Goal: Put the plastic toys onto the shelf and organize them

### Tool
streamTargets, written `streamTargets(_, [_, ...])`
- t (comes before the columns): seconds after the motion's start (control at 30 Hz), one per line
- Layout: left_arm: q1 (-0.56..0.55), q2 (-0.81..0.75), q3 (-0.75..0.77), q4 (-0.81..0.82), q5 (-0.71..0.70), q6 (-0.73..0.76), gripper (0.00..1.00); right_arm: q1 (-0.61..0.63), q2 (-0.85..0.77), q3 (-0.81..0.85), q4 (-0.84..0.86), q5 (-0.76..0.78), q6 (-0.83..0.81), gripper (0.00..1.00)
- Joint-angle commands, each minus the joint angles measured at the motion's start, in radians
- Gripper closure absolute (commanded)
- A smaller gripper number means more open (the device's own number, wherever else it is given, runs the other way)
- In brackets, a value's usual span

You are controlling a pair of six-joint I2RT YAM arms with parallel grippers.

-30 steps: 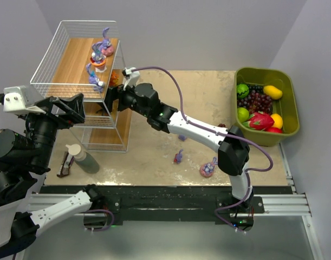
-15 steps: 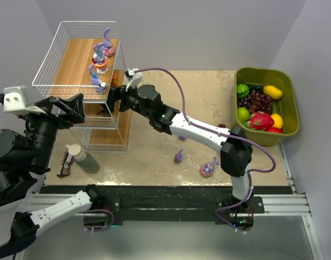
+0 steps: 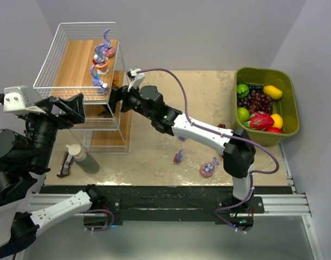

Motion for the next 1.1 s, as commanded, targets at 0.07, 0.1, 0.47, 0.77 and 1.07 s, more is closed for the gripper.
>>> streamTargets(0.07, [-0.002,-0.008,-0.008,0.022,0.002,-0.009,0.0,0.022,-0.083,-0.011,0.097,-0.028,-0.002,0.02])
streamTargets(0.1, [-0.004,-0.008,-0.008,0.021,0.002,-0.009,0.01,0.022,-0.082,-0.017,0.104,-0.027,0.001,0.02])
streamTargets(0.47, [-0.002,-0.012,-0.008,0.019,-0.001,-0.012,0.01,0.018,-0.056,-0.009,0.15,-0.025,0.029,0.02])
streamTargets(0.77, [-0.002,-0.012,-0.006,0.021,-0.001,-0.01,0.0,0.011,-0.023,0.04,0.114,-0.022,0.044,0.03])
streamTargets(1.07, [-0.002,-0.012,-0.002,0.019,-0.001,-0.009,0.0,0.009,0.001,0.095,0.052,-0.002,0.044,0.04])
